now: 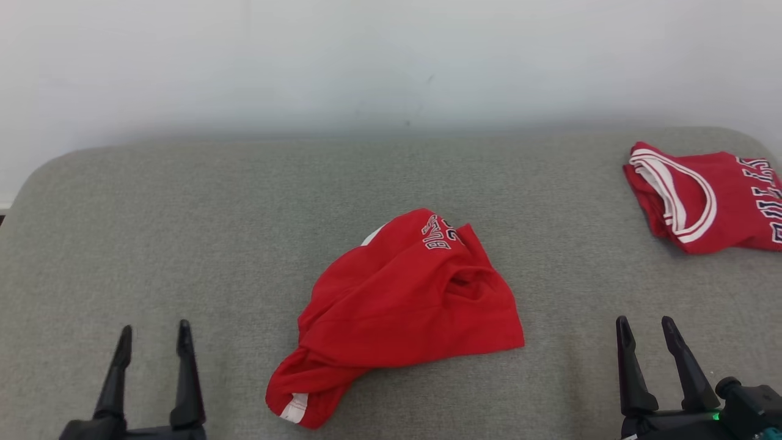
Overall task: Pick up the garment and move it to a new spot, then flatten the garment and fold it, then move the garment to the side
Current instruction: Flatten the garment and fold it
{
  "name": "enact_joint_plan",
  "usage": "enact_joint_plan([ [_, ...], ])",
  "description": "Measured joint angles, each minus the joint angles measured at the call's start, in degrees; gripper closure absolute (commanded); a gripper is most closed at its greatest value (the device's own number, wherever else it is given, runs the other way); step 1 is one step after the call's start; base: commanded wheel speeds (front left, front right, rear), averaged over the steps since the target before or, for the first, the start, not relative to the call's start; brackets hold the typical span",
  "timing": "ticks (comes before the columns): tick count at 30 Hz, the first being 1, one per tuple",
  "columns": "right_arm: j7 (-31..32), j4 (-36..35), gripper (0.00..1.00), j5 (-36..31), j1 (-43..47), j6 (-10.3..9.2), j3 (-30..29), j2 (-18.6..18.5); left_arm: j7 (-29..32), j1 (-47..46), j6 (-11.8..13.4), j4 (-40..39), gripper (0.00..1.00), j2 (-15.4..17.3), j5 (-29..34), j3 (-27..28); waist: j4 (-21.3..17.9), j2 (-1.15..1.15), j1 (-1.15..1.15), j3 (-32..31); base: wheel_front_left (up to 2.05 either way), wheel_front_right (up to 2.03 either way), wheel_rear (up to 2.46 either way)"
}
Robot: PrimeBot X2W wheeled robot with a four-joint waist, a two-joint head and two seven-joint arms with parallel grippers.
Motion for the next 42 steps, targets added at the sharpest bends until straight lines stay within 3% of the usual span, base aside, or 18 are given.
enact_joint_plan([
  [10, -0.2, 0.7, 0.00, 0.3, 1.5, 0.00, 1.3, 0.7, 0.0, 2.9, -1.6, 0.8, 0.00, -2.5, 2.6, 4.9, -1.9, 0.00, 0.00, -1.0, 0.00, 0.00, 0.00],
  [24, 1.7, 2.7, 0.00, 0.4, -3.1, 0.00, 5.1, -1.7, 0.0, 1.8, -4.5, 1.6, 0.00, -5.0, 5.5, 7.0, 0.7, 0.00, 0.00, -0.8, 0.00, 0.00, 0.00],
  [33, 4.0, 12.8, 0.00, 1.0, -11.4, 0.00, 6.9, -3.6, 0.0, -0.7, -6.5, 3.2, 0.00, -6.7, 6.3, 5.9, 5.3, 0.00, 0.00, 0.4, 0.00, 0.00, 0.00],
  [42, 2.6, 23.1, 0.00, 1.7, -18.7, 0.00, 8.6, -5.4, 0.0, -3.3, -7.3, 4.1, 0.00, -7.7, 6.4, 3.1, 9.6, 0.00, 0.00, 2.5, 0.00, 0.00, 0.00],
])
